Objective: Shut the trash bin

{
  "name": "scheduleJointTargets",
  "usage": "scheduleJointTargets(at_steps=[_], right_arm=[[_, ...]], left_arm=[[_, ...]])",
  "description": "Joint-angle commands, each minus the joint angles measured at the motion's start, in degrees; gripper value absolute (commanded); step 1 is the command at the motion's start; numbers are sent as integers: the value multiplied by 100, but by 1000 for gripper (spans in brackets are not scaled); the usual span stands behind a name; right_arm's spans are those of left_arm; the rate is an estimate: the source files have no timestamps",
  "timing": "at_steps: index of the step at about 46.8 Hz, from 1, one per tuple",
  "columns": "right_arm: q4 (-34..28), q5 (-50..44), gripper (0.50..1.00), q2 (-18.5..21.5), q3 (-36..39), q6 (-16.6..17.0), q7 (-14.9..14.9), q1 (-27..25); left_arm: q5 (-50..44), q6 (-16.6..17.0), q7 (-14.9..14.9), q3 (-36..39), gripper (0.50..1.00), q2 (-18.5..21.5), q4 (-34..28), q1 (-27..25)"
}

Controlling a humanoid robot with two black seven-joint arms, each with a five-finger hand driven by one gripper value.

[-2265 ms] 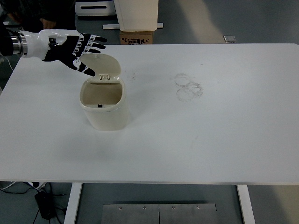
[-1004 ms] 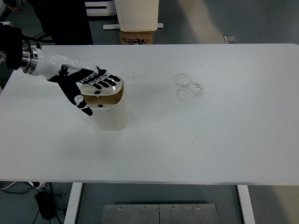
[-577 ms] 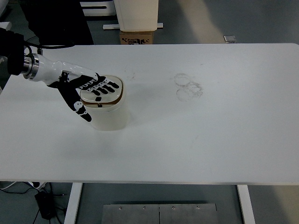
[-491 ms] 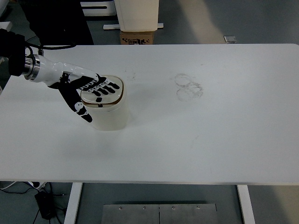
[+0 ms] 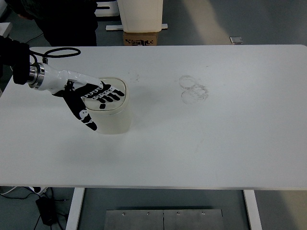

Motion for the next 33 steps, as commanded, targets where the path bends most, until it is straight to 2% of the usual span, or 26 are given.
scheduleJointTargets(at_steps=[1, 6, 12, 17, 21, 30, 33], right_arm=[[0, 0, 991, 0, 0, 0, 3, 6], [0, 0, 991, 0, 0, 0, 4, 6], [0, 0, 991, 0, 0, 0, 4, 6], [0, 0, 991, 0, 0, 0, 4, 6], [0, 0, 991, 0, 0, 0, 4, -3], [0, 0, 991, 0, 0, 0, 4, 6], [0, 0, 991, 0, 0, 0, -5, 6]], left_arm=[[-4, -18, -6, -40, 1000, 38, 20, -99], [-83, -18, -6, -40, 1000, 82, 29, -363], [-92, 9, -6, -75, 1000, 99, 56, -407], [-240, 307, -32, -216, 1000, 82, 108, -407], [-679, 501, -85, -426, 1000, 29, 328, -363], [-1629, 519, -111, -954, 1000, 3, 1092, -284], [-1901, 519, -225, -1199, 1000, -6, 1408, -153]])
